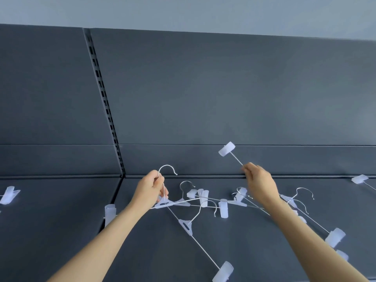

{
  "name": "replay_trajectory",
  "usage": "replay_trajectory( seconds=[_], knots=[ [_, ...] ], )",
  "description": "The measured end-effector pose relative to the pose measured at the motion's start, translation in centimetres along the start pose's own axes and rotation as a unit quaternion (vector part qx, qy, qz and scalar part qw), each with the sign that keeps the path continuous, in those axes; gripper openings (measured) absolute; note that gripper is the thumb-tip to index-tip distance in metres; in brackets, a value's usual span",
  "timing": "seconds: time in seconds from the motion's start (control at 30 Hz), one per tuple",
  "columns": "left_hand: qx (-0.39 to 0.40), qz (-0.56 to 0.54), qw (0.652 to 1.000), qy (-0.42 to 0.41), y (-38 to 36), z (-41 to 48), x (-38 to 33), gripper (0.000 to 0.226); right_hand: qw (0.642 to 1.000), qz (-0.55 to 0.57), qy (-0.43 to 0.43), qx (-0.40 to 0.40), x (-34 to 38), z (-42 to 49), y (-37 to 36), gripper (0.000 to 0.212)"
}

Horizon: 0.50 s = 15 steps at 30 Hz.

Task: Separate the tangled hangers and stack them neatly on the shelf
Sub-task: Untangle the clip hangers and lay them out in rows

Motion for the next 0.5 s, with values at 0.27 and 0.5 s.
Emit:
replay_trajectory(
  seconds=[0.27, 0.5],
  knots=[
    [-0.028, -0.051, 0.998, -0.005, 1.6, 0.0, -0.1, 0.022, 0.993, -0.050, -0.094, 0.054, -1.5, 1.5, -1.4, 0.015],
    [-0.018, -0.062, 0.998, 0.012, 0.2, -0.2, 0.5, 0.024, 0.982, -0.147, 0.104, -0.059, 1.9, -3.1, -2.6, 0.023]
  ],
)
Point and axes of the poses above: each hand's wrist, its own z-axis towards the middle knuckle, its own y-axis out of the back of the hand, x = y × z, the point moved 3 cm from there along z, towards the middle knuckle, and after that the axes turned 8 degrees about -x, right-handed, at the moved point
